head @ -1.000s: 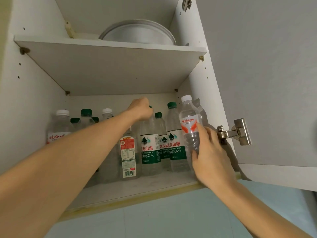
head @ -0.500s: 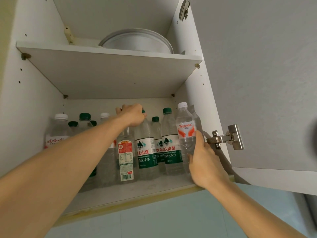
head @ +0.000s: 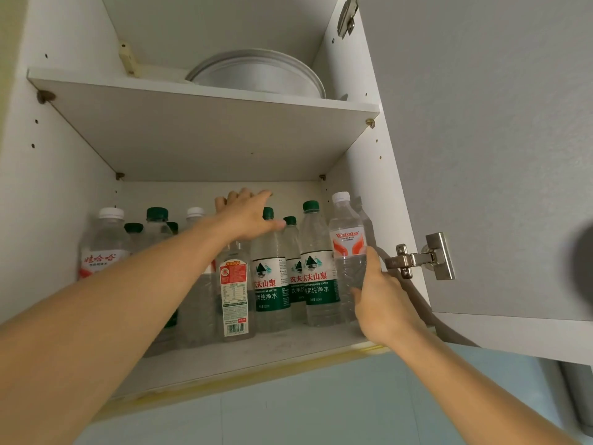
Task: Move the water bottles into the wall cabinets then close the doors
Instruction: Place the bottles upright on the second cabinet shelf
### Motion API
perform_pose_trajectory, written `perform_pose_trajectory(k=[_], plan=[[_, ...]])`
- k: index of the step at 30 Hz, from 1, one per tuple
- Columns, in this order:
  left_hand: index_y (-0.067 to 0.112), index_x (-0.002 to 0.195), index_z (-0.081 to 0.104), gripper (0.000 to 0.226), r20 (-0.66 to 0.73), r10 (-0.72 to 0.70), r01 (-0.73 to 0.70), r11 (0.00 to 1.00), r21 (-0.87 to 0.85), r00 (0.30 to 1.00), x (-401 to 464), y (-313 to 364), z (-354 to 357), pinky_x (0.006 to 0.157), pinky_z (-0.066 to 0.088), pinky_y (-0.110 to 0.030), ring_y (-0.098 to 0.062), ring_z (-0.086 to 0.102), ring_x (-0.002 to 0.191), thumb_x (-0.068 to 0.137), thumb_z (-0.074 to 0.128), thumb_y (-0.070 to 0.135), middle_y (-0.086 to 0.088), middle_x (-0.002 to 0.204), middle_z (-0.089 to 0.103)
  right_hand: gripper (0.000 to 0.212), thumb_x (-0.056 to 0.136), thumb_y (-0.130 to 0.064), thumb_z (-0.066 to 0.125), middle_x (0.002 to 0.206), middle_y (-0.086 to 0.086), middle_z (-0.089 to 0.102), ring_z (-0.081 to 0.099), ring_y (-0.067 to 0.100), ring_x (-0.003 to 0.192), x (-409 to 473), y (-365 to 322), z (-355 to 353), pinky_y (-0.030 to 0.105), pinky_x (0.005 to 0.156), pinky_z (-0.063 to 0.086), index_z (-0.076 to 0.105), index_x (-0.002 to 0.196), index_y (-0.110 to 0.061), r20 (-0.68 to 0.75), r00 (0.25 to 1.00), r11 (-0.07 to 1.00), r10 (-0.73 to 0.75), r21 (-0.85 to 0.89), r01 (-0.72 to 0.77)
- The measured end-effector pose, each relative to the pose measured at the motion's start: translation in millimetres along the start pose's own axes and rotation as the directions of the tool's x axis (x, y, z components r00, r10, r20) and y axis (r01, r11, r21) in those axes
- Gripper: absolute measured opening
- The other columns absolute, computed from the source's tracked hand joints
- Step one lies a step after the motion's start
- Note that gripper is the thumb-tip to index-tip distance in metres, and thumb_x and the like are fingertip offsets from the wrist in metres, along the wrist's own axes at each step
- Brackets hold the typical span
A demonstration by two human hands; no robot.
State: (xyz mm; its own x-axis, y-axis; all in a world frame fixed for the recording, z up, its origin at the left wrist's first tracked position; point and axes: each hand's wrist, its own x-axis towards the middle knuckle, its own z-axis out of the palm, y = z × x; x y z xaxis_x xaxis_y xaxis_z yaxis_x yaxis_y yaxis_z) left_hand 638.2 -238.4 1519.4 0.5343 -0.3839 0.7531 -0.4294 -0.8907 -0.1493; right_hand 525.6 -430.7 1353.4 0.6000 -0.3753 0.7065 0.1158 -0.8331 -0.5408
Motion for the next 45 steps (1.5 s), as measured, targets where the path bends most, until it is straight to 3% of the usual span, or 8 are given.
perform_pose_trajectory(k=[3, 7, 12, 21, 30, 37, 41, 45], plan=[[0.041, 0.159, 0.003, 0.128, 0.088, 0.234, -0.245, 0.957, 0.155, 0.968, -16.2, -5.9, 1.1, 0.120, 0.007, -0.054, -0.032, 0.009, 0.150, 0.057, 0.061, 0.091, -0.002, 0.165, 0.009, 0.089, 0.094, -0.003, 0.062, 0.111, 0.005, 0.066, 0.069, 0.022, 0.090, 0.6, 0.2, 0.0, 0.047, 0.084, 0.061, 0.006, 0.157, -0.032, -0.001, 1.000, 1.000, -0.002, 0.009, 0.002], [0.046, 0.156, -0.010, 0.144, 0.280, 0.369, -0.456, 0.801, 0.387, 0.886, -33.7, -24.6, 21.7, 0.108, -0.026, -0.056, -0.031, -0.020, 0.151, 0.041, 0.061, 0.098, 0.002, 0.165, -0.021, 0.089, 0.094, -0.003, 0.062, 0.114, 0.006, 0.066, 0.069, 0.023, 0.092, 0.8, 0.9, 0.1, 0.047, 0.085, 0.060, 0.006, 0.157, -0.032, 0.000, 1.000, 1.000, -0.002, 0.010, 0.002], [0.042, 0.157, -0.011, 0.141, 0.239, 0.430, -0.492, 0.746, 0.449, 0.870, -43.0, -37.9, 36.7, 0.112, -0.026, -0.059, -0.031, -0.023, 0.152, 0.045, 0.049, 0.104, 0.001, 0.162, -0.031, 0.090, 0.093, -0.003, 0.063, 0.116, 0.006, 0.066, 0.069, 0.023, 0.093, 0.6, 0.8, 0.9, 0.047, 0.086, 0.060, 0.007, 0.157, -0.032, 0.002, 1.000, 1.000, -0.011, 0.020, 0.011], [0.040, 0.156, -0.012, 0.140, 0.162, 0.464, -0.484, 0.750, 0.450, 0.871, -45.8, -40.5, 46.7, 0.113, -0.021, -0.057, -0.032, -0.015, 0.153, 0.049, 0.053, 0.101, 0.002, 0.161, -0.031, 0.084, 0.093, -0.003, 0.064, 0.114, 0.004, 0.068, 0.070, 0.024, 0.093, -0.5, 1.6, 0.6, 0.047, 0.086, 0.060, 0.014, 0.155, -0.030, -0.017, 0.999, 0.998, -0.028, 0.047, 0.029], [0.040, 0.154, 0.032, 0.103, 0.149, 0.545, -0.550, 0.714, 0.433, 0.825, -46.5, -16.9, 47.9, 0.115, -0.020, -0.058, -0.033, -0.009, 0.154, 0.069, 0.029, 0.099, -0.009, 0.169, 0.002, 0.083, 0.093, -0.005, 0.064, 0.113, 0.005, 0.067, 0.069, 0.025, 0.093, -1.6, 0.5, 0.6, 0.049, 0.085, 0.059, 0.014, 0.154, -0.030, -0.020, 1.000, 1.000, -0.011, 0.029, 0.011], [0.030, 0.142, 0.049, 0.080, 0.116, 0.631, -0.603, 0.647, 0.467, 0.767, -44.5, -5.0, 44.1, 0.120, -0.009, -0.054, -0.028, 0.026, 0.149, 0.084, 0.039, 0.084, -0.006, 0.152, 0.043, 0.074, 0.095, -0.002, 0.062, 0.113, 0.005, 0.067, 0.069, 0.022, 0.092, -0.1, -2.9, -5.5, 0.043, 0.084, 0.061, 0.021, 0.150, -0.028, 0.019, 1.000, 0.998, 0.003, 0.057, -0.004], [0.027, 0.144, 0.047, 0.072, -0.018, 0.592, -0.561, 0.773, 0.297, 0.806, -44.5, 11.0, 36.6, 0.121, 0.017, -0.043, -0.023, 0.040, 0.139, 0.090, 0.047, 0.074, -0.004, 0.145, 0.048, 0.076, 0.095, -0.001, 0.060, 0.121, 0.007, 0.065, 0.068, 0.025, 0.100, -2.5, -5.5, -7.6, 0.047, 0.091, 0.059, 0.018, 0.154, -0.026, 0.033, 0.999, 0.999, 0.028, 0.039, -0.029], [0.021, 0.149, 0.040, 0.066, -0.215, 0.307, -0.354, 0.906, -0.232, 0.927, -31.9, 40.2, 24.5, 0.100, 0.041, -0.033, -0.020, 0.047, 0.131, 0.095, 0.058, 0.055, -0.003, 0.149, 0.043, 0.075, 0.094, -0.003, 0.063, 0.122, 0.007, 0.066, 0.070, 0.024, 0.102, -5.0, -5.7, -7.1, 0.046, 0.090, 0.059, 0.022, 0.153, -0.025, 0.009, 1.000, 0.999, 0.028, 0.046, -0.028]])
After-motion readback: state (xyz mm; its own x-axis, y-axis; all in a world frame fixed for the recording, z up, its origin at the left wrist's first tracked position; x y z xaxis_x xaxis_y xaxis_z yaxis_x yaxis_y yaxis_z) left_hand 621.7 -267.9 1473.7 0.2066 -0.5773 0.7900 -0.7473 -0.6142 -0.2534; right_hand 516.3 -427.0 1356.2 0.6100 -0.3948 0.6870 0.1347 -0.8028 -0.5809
